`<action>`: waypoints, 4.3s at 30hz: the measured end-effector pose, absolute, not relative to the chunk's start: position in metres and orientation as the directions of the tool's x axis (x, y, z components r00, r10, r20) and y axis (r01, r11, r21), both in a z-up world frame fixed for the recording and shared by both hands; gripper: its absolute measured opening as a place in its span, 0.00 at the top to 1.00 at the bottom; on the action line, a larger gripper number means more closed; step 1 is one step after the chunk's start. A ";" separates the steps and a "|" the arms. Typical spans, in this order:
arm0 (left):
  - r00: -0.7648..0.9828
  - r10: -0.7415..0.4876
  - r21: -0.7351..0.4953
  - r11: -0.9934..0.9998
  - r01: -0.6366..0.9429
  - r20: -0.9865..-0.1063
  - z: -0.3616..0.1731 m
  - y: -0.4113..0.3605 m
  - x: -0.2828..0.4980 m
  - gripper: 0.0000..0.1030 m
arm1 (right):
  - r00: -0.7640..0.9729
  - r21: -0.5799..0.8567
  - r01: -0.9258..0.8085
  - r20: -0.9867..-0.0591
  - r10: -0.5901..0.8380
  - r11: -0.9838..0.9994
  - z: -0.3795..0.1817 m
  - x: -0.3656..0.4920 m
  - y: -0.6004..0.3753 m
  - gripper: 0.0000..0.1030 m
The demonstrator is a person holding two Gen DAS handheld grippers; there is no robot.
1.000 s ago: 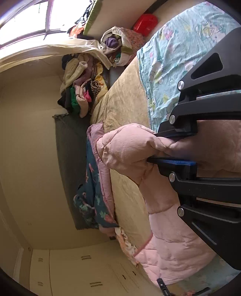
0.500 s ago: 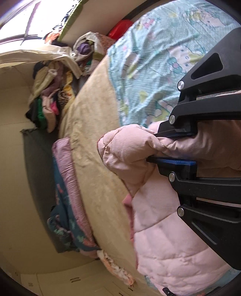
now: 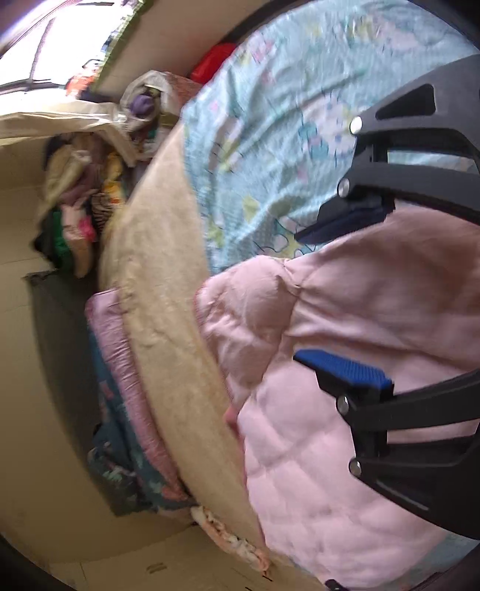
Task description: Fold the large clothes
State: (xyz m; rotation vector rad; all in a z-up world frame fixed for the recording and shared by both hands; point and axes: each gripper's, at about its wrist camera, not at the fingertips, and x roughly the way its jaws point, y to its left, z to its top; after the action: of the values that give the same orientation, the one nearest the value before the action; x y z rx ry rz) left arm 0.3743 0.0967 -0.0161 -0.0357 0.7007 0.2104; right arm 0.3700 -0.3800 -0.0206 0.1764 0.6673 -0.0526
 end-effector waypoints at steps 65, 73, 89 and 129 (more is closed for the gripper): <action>0.605 -0.113 -0.248 0.958 -0.144 -0.788 -0.065 0.067 0.287 0.09 | 0.697 0.406 0.290 -0.710 0.100 0.867 -0.061 0.246 -0.359 0.04; 0.602 -0.293 -0.542 0.791 -0.284 -0.743 -0.092 0.110 0.319 0.09 | 0.659 0.439 0.324 -0.740 0.133 0.838 -0.082 0.277 -0.366 0.04; 0.670 -0.311 -0.633 0.711 -0.307 -0.675 -0.115 0.112 0.350 0.08 | 0.694 0.593 0.359 -0.686 0.220 0.721 -0.122 0.325 -0.384 0.04; 0.738 -0.121 -0.277 0.956 -0.093 -0.664 0.017 0.066 0.260 0.74 | 0.747 0.410 -0.003 -0.606 0.274 0.912 0.025 0.228 -0.337 0.74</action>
State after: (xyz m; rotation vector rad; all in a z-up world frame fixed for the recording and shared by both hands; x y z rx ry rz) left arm 0.2603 0.0661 0.0168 -0.3028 0.7442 -0.0155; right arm 0.2283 -0.3366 0.0251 0.4025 0.7164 0.1561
